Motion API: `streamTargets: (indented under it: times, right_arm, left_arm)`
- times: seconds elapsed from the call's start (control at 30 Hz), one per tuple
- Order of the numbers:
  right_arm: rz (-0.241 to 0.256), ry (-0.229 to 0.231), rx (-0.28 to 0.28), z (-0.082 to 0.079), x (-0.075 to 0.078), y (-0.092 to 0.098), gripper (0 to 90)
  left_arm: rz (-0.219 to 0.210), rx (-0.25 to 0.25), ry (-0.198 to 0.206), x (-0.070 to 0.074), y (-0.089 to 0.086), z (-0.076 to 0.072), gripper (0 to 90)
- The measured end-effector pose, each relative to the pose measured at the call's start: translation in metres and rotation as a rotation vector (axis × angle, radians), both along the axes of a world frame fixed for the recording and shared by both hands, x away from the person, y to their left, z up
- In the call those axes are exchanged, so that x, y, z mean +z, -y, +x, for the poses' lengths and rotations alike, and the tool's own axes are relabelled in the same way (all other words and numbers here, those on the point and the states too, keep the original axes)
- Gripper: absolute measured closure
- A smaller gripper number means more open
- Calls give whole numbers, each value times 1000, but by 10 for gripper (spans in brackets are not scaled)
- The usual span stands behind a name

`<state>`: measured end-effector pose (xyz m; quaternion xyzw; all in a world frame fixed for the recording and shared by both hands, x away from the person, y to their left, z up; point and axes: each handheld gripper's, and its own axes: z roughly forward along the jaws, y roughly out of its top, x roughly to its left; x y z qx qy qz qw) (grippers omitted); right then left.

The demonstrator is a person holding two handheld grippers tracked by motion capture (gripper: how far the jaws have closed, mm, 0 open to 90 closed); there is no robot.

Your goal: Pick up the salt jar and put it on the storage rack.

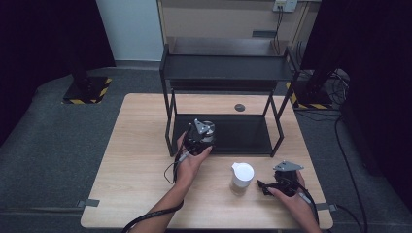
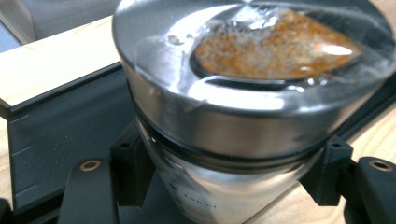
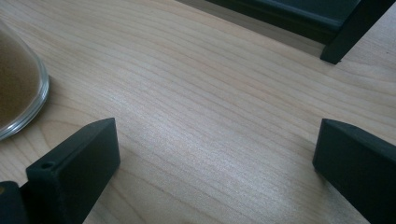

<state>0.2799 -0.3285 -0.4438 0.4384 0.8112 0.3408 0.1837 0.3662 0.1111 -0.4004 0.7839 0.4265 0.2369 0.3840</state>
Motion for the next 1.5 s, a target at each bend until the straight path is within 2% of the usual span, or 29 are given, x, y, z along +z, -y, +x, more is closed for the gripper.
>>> streamTargets:
  times: [0.5,1.0,1.1,1.2,1.5]
  right_arm:
    - [1,0,4,1,0,1,12]
    - [2,-1,5,1,0,1,12]
    - [2,-1,5,1,0,1,12]
    - [1,-1,5,1,0,1,12]
    - [2,-1,5,1,0,1,12]
  left_arm:
    - [7,19,-20,-10,8,20,296]
    - [-5,27,-36,-19,10,25,296]
    - [-21,33,-34,-22,9,24,296]
    - [-17,31,-30,-23,9,23,296]
    - [-31,28,8,-32,6,17,294]
